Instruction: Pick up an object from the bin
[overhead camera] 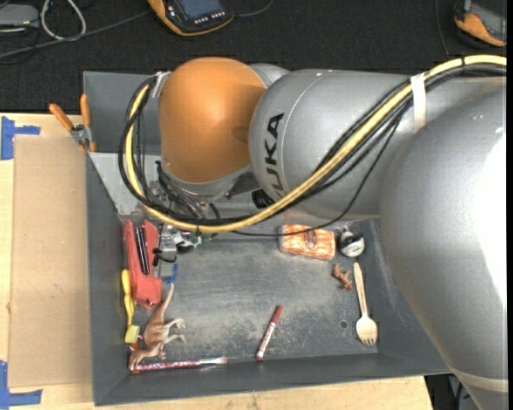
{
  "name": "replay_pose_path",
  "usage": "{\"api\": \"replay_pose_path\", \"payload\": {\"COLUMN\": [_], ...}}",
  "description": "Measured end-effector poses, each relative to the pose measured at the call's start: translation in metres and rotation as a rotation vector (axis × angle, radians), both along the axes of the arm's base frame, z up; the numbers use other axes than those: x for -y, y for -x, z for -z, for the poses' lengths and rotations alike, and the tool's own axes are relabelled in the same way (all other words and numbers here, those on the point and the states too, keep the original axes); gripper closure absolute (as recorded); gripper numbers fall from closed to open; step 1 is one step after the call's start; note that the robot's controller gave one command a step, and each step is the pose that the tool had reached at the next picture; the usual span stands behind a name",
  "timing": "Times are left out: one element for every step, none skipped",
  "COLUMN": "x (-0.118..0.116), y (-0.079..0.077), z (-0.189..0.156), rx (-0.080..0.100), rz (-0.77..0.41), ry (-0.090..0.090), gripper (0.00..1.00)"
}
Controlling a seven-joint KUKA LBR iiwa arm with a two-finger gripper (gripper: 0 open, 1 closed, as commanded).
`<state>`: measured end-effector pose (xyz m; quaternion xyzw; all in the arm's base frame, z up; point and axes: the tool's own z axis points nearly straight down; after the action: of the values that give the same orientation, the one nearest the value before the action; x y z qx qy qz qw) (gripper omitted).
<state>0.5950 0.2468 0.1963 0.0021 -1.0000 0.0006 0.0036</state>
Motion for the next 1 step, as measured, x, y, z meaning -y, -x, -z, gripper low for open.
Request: {"api": "replay_pose_path", "payload": {"x": [0.0016], "y": [-0.0015], "z": [-0.0053], "rx": [0.007], "rz": [0.005], "ry": [-0.002], "gripper": [0.0]}}
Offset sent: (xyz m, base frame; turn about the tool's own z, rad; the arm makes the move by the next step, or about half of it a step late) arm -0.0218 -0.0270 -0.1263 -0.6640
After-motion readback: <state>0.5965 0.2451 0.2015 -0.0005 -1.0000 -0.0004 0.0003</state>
